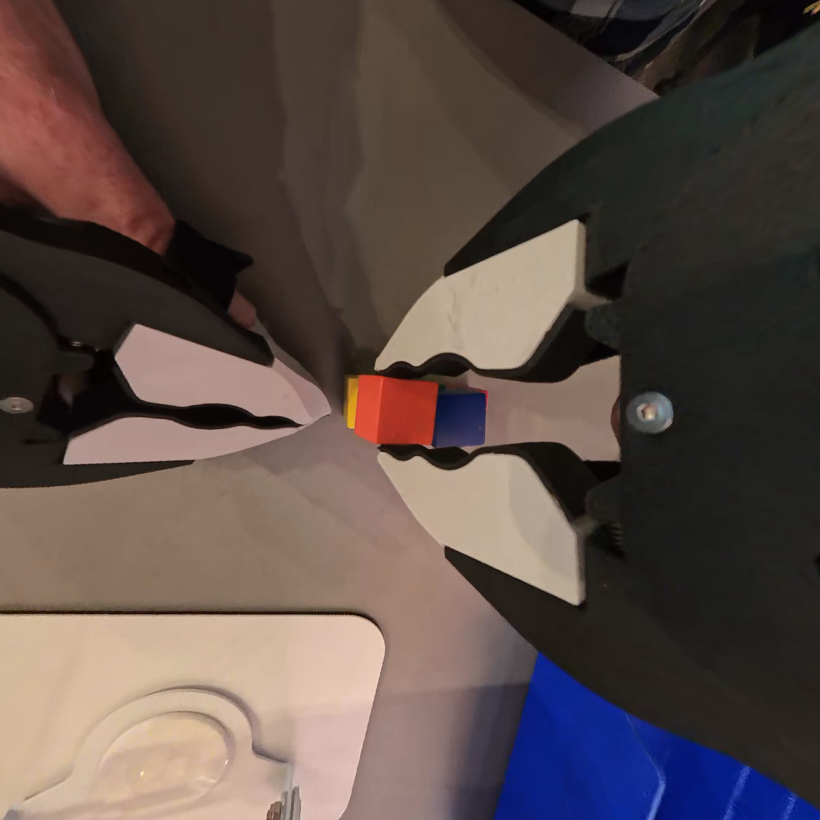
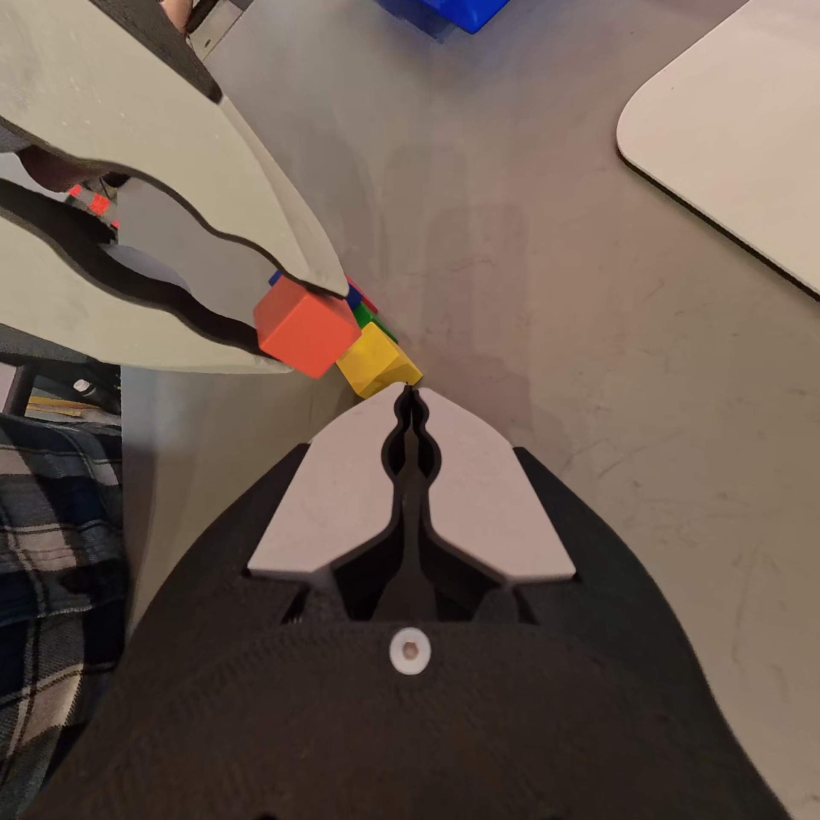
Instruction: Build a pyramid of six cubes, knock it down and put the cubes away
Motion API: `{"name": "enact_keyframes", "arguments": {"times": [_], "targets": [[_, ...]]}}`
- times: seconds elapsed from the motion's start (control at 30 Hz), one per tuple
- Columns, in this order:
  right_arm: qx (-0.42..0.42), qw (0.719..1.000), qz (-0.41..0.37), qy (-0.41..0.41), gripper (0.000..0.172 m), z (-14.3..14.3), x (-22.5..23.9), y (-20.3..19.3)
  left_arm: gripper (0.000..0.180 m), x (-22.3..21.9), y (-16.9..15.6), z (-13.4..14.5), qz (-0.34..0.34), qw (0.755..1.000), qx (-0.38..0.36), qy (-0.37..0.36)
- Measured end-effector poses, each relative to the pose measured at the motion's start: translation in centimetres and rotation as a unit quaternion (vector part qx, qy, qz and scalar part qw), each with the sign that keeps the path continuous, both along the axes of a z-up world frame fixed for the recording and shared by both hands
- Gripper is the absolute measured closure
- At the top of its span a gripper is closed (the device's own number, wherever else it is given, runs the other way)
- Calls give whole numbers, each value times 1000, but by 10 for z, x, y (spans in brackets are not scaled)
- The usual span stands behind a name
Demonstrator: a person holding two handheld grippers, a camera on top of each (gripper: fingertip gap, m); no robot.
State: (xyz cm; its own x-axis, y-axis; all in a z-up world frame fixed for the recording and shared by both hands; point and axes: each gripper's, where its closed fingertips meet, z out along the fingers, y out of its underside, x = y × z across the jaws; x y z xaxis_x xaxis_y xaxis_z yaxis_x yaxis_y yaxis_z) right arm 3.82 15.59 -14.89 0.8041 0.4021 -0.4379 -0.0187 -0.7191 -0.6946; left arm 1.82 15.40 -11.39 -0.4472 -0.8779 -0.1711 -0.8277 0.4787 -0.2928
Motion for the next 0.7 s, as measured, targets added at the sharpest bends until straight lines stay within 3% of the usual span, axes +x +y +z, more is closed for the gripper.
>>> {"name": "enact_keyframes", "arguments": {"times": [0.33, 0.43, 0.5, 0.7], "targets": [[1, 1000, 0, -3, 172, -1, -1, 0, 152, -4, 4, -17, 2, 999, 23, 31], [7, 1000, -4, 0, 172, 1, 1, -1, 140, -7, 8, -12, 19, 999, 18, 24], [17, 1000, -15, 17, 172, 6, 3, -3, 133, -12, 12, -2, 37, 999, 5, 4], [84, 992, -47, 86, 172, 34, 12, -11, 143, -32, 35, 31, 138, 980, -67, -131]]}}
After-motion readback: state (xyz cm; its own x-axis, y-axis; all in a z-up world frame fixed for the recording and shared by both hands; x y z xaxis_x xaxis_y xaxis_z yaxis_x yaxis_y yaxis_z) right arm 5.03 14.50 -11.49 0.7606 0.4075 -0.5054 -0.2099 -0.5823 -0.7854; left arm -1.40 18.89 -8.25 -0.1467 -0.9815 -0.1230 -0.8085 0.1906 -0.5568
